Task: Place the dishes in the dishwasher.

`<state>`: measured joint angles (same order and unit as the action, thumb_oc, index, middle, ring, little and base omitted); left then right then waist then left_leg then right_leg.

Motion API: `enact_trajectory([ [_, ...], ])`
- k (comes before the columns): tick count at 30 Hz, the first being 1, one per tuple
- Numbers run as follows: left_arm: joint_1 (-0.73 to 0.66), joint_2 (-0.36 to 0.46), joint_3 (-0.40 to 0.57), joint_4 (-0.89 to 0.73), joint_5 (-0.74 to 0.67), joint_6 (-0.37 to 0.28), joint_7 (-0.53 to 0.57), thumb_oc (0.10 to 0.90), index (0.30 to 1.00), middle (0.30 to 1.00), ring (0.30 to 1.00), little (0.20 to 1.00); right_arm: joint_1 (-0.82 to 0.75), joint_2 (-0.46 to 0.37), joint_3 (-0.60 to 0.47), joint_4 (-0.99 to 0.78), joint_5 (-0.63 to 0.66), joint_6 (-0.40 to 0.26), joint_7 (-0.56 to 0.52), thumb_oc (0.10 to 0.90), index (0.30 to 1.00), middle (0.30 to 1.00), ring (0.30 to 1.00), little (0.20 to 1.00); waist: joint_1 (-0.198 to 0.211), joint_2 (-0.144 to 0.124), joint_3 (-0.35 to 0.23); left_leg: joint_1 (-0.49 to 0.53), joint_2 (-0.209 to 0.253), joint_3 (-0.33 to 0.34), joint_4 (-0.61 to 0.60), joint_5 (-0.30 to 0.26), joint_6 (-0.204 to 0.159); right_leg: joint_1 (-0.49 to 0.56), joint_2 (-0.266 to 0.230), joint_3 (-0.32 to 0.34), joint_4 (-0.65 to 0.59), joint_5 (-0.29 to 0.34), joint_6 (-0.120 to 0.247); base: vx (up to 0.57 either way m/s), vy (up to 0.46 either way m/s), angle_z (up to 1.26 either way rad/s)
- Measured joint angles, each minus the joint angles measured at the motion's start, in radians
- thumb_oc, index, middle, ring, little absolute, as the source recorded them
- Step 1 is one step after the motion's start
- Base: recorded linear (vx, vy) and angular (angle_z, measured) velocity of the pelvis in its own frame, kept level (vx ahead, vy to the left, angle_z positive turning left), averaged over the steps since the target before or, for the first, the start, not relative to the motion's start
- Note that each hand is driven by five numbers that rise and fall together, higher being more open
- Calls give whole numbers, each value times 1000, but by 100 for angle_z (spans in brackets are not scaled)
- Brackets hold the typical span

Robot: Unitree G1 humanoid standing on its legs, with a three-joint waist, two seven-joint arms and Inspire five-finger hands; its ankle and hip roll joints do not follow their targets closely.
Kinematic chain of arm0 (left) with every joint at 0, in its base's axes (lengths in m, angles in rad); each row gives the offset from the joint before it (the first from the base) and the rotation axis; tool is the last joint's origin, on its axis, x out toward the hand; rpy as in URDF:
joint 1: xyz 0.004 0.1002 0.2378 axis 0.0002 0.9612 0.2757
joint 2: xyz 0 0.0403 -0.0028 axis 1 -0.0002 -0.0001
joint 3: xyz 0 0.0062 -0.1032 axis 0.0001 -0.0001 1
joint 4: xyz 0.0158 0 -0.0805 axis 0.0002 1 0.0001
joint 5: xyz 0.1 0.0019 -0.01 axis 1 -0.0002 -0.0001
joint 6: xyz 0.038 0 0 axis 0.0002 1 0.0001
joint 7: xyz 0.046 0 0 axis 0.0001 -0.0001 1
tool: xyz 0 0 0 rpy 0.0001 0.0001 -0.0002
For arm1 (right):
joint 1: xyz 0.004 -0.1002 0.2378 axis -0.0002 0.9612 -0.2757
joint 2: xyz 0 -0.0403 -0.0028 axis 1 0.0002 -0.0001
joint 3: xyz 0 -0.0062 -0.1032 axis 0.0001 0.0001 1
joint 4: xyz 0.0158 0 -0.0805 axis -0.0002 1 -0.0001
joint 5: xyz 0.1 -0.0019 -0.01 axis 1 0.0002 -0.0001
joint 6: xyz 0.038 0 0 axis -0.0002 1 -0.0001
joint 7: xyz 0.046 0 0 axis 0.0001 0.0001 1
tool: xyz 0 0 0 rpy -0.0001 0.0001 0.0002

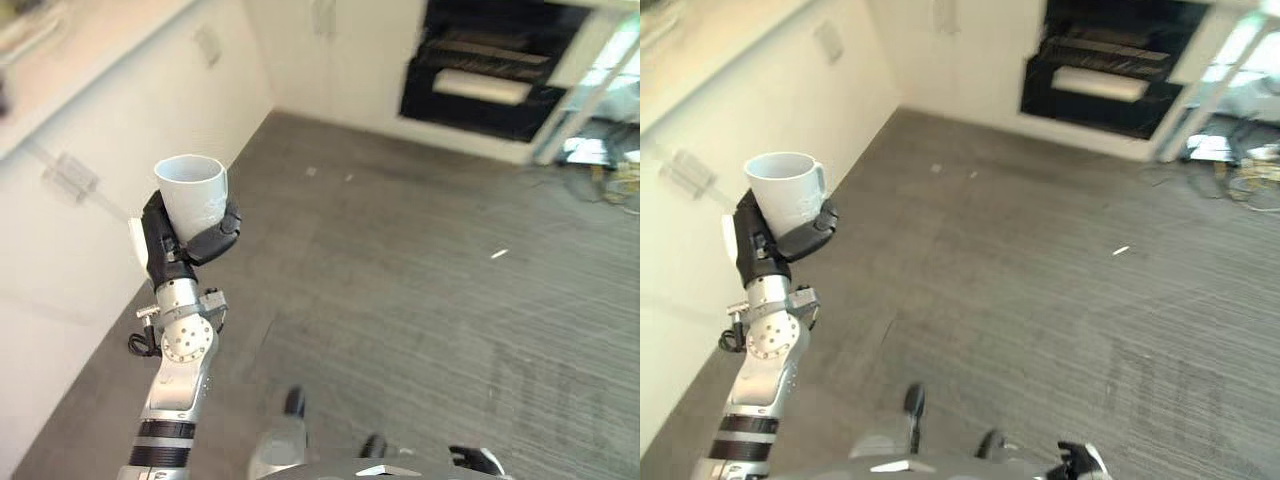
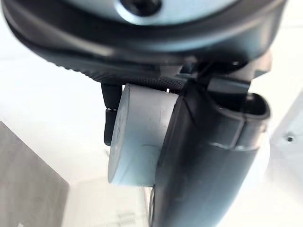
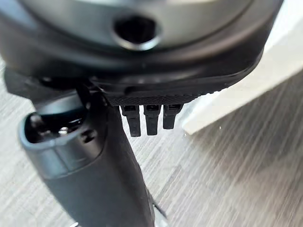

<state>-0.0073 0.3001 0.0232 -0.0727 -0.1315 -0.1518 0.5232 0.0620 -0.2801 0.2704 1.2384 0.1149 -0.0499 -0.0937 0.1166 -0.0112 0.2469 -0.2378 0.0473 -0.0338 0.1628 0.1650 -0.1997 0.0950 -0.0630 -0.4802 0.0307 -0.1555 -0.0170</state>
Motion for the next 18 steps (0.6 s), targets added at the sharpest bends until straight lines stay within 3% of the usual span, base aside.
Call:
enact_trajectory([
  [1, 18, -12, 3, 3, -11, 0, -4, 400, 300, 300, 300, 300, -1, 4, -15, 6, -4, 3, 1, 800, 900, 900, 900, 900, -13, -21, 17, -42, -5, 115, 41, 30, -4, 15, -6, -59, -26, 10, -11, 227, -23, 148],
  [2, 66, -11, 27, 1, -19, 0, 5, 400, 300, 300, 300, 300, -13, 17, -12, 13, -8, 4, 0, 800, 900, 900, 900, 900, 19, -34, 20, -48, 15, 198, 33, 14, 51, 14, -4, -61, -26, 4, -18, 468, 54, 75],
  [3, 110, -7, 55, 1, -31, 1, 11, 400, 300, 300, 300, 300, -20, 19, -19, 17, -14, 1, -8, 800, 900, 900, 900, 900, 42, -39, 27, -40, 54, 287, 8, -7, 82, 26, 12, -68, -39, -14, -21, 536, 131, 53],
  [4, 121, -9, 66, 2, -35, 0, 7, 400, 300, 300, 300, 300, -28, 25, -65, 24, -14, 1, -21, 800, 900, 900, 900, 900, 41, -22, 42, -53, 96, 356, -38, -15, 70, 49, 50, -68, -56, -31, -10, 355, 151, 87],
  [6, 122, -26, 76, 3, -35, 0, -3, 400, 300, 300, 300, 300, -52, 35, -103, 58, -14, 8, -22, 800, 900, 900, 900, 900, 48, -12, 62, -93, 129, 374, -138, -26, 61, 45, 74, -65, -41, -40, -11, 382, 116, 69],
  [7, 136, -39, 83, 4, -36, 3, 4, 400, 300, 300, 300, 300, -70, 35, -92, 64, -15, 18, -20, 800, 900, 900, 900, 900, 65, -18, 62, -114, 140, 377, -170, -37, 76, 43, 77, -45, -35, -36, -17, 520, 103, -8],
  [10, 168, -55, 134, 4, -57, 5, 14, 400, 300, 300, 300, 300, -71, 18, -16, 1, -34, 12, -10, 800, 900, 900, 900, 900, 76, -26, 58, -110, 161, 383, -88, -33, 88, 139, 84, 53, -83, -51, 10, 655, 119, -76],
  [11, 162, -55, 137, 3, -57, 5, 8, 400, 300, 300, 300, 300, -61, 25, -15, 5, -37, 6, -2, 800, 900, 900, 900, 900, 68, -37, 40, -83, 145, 402, -44, -33, 88, 176, 72, 63, -77, -75, 48, 374, 198, -64],
  [12, 157, -49, 139, 1, -57, 5, 0, 400, 300, 300, 300, 300, -41, 44, -14, 13, -37, 1, -2, 800, 900, 900, 900, 900, 66, -67, 4, -66, 124, 397, -40, 28, 159, 192, 40, 70, -49, -101, 79, 369, 294, -44],
  [13, 142, -36, 136, -2, -57, 6, -5, 400, 300, 300, 300, 300, -31, 66, -14, 16, -37, 2, -2, 800, 900, 900, 900, 900, 56, -112, -22, -43, 90, 415, -51, 40, 190, 179, -4, 72, -4, -107, 101, 518, 385, -35],
  [14, 121, -28, 117, -3, -57, 10, -3, 400, 300, 300, 300, 300, -28, 69, -12, 9, -36, 3, 2, 800, 900, 900, 900, 900, 47, -122, -25, -13, 75, 438, -59, 17, 203, 142, -28, 77, 101, -113, 120, 449, 340, -20],
  [15, 93, -30, 97, -2, -57, 25, -6, 400, 300, 300, 300, 300, -26, 66, -18, -11, -34, 7, 3, 800, 900, 900, 900, 900, 35, -112, -18, 30, 70, 446, -66, 4, 235, 64, -85, 63, 351, -109, 141, 490, 332, 13],
  [16, 64, -21, 56, -2, -57, 37, -16, 400, 300, 300, 300, 300, 10, 57, -40, -43, -23, 5, -4, 800, 900, 900, 900, 900, -13, -114, -21, 91, 34, 491, -67, -30, 273, 5, -172, 71, 625, -17, 165, 322, 221, 97],
  [17, 25, 2, -6, -6, -55, 38, -29, 400, 300, 300, 300, 300, 52, 42, -41, -76, -14, -11, -7, 800, 900, 900, 900, 900, -78, -108, -32, 149, 8, 507, -77, -99, 299, -59, -225, 121, 831, 165, 202, 436, 237, 147],
  [18, -14, 49, -61, -23, -52, 28, -34, 400, 300, 300, 300, 300, 56, 33, -34, -86, -16, -6, -12, 800, 900, 900, 900, 900, -109, -121, -34, 182, -10, 483, -86, -116, 263, -149, -245, 215, 983, 215, 231, 559, 180, 120],
])
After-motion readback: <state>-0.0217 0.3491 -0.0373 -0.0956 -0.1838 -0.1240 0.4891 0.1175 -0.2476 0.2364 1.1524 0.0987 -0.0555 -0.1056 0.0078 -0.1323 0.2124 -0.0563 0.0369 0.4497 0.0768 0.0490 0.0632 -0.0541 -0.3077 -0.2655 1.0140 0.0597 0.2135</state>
